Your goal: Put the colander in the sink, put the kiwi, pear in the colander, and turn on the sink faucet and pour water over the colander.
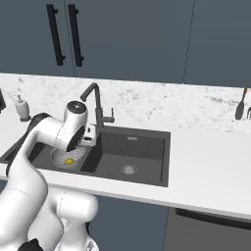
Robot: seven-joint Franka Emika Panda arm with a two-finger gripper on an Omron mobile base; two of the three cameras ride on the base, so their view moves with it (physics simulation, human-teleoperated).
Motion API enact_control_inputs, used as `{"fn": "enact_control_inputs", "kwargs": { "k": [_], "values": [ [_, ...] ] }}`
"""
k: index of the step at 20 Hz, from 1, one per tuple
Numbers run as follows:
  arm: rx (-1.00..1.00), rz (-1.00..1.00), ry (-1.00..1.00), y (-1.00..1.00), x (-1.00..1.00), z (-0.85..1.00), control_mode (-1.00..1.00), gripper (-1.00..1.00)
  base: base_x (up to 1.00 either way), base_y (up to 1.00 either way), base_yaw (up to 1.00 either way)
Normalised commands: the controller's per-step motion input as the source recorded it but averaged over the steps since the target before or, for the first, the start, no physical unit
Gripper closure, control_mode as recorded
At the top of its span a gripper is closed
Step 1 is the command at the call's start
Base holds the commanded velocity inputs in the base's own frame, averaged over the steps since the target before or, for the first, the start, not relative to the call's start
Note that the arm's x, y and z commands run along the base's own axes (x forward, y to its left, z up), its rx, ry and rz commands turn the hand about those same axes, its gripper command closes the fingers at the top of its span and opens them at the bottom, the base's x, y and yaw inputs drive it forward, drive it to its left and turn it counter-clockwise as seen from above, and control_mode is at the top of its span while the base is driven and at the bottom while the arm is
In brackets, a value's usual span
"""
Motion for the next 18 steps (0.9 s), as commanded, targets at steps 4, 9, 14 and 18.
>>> {"fn": "enact_control_inputs", "kwargs": {
  "k": [4,9,14,18],
  "values": [
    [0.00,0.00,0.00,1.00,0.03,0.00,-1.00,1.00,0.00,0.00,0.00],
    [0.00,0.00,0.00,0.99,0.32,-0.05,-1.00,1.00,0.00,0.00,0.00],
    [-0.03,-0.01,0.00,0.67,0.42,-0.16,-1.00,1.00,0.00,0.00,0.00],
    [-0.08,-0.06,0.00,0.34,0.45,-0.20,-1.00,1.00,0.00,0.00,0.00]
  ]
}}
